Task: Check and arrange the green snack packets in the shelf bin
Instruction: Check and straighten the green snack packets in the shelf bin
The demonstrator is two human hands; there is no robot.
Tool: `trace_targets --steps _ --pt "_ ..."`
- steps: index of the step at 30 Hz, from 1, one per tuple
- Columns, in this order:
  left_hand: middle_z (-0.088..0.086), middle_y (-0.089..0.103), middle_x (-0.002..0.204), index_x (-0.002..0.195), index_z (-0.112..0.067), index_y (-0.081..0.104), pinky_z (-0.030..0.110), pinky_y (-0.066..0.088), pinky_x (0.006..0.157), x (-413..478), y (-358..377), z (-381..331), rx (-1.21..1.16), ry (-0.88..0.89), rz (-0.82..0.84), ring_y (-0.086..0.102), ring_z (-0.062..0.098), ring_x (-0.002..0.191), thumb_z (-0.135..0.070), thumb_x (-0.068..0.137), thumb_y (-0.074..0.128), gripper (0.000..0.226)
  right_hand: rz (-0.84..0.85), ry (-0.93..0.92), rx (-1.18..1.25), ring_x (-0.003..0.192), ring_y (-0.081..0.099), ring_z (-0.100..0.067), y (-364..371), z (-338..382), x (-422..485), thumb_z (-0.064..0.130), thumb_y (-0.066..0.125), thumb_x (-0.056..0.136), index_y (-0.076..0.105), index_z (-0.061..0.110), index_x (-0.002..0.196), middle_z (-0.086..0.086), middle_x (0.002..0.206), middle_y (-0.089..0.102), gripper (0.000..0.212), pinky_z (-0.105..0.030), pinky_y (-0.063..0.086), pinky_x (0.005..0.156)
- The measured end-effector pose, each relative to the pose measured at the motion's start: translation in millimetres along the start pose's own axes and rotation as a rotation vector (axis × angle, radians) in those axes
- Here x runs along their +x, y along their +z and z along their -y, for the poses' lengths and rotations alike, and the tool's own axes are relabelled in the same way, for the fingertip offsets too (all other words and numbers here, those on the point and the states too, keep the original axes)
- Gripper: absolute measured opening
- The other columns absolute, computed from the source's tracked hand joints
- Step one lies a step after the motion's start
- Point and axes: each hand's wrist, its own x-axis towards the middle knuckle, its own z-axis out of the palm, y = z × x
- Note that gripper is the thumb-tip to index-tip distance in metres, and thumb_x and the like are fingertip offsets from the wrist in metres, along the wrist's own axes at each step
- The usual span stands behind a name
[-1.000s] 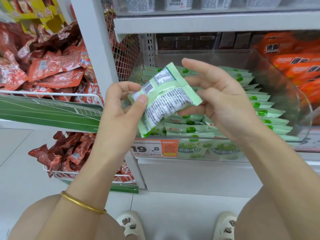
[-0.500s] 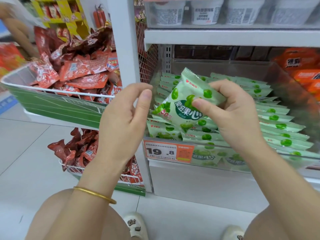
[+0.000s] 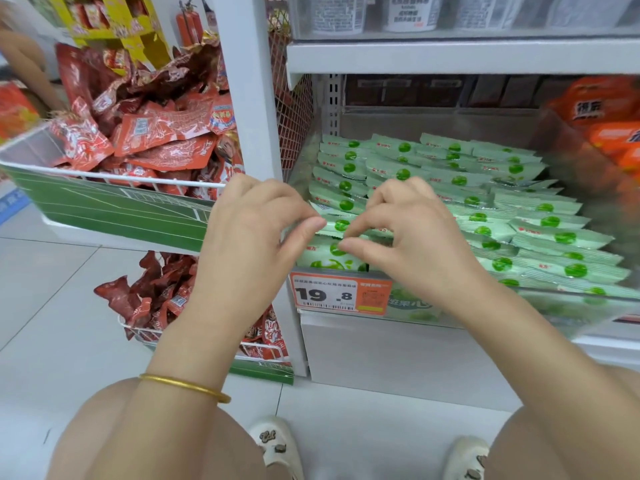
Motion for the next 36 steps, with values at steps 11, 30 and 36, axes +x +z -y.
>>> trace_targets --steps 11,30,36 --pt "-0.001 0.059 0.081 0.074 -0.02 0.076 0.036 0.04 0.068 -11.1 12.1 2.7 0.152 0.042 0.131 0.045 0.026 0.078 -0.035 0.075 0.062 0.02 0.174 0.002 -0.127 0.089 0.034 -0.014 0.7 0.9 3.7 0.045 0.063 0.082 0.074 0.026 0.086 0.007 0.081 0.047 0.022 -0.03 0.029 0.075" --pt "-0.007 0.062 0.112 0.132 -0.021 0.05 0.031 0.022 0.09 -5.2 17.7 -4.3 0.14 -0.045 0.117 0.042 0.014 0.11 -0.015 0.077 0.072 0.059 0.07 -0.002 0.012 0.087 0.045 -0.016 8.5 -9.0 14.2 0.025 0.065 0.086 0.069 0.019 0.082 0.009 0.08 0.058 0.009 -0.035 0.041 0.078" --pt "-0.007 0.051 0.13 0.145 -0.025 0.029 0.029 0.016 0.095 -5.4 15.9 -7.0 0.093 -0.078 0.146 0.032 0.009 0.119 -0.016 0.078 0.071 0.079 0.025 0.044 0.194 0.08 0.059 -0.016 13.1 -8.0 10.9 0.023 0.058 0.091 0.062 0.02 0.087 0.004 0.079 0.065 0.006 -0.04 0.049 0.072"
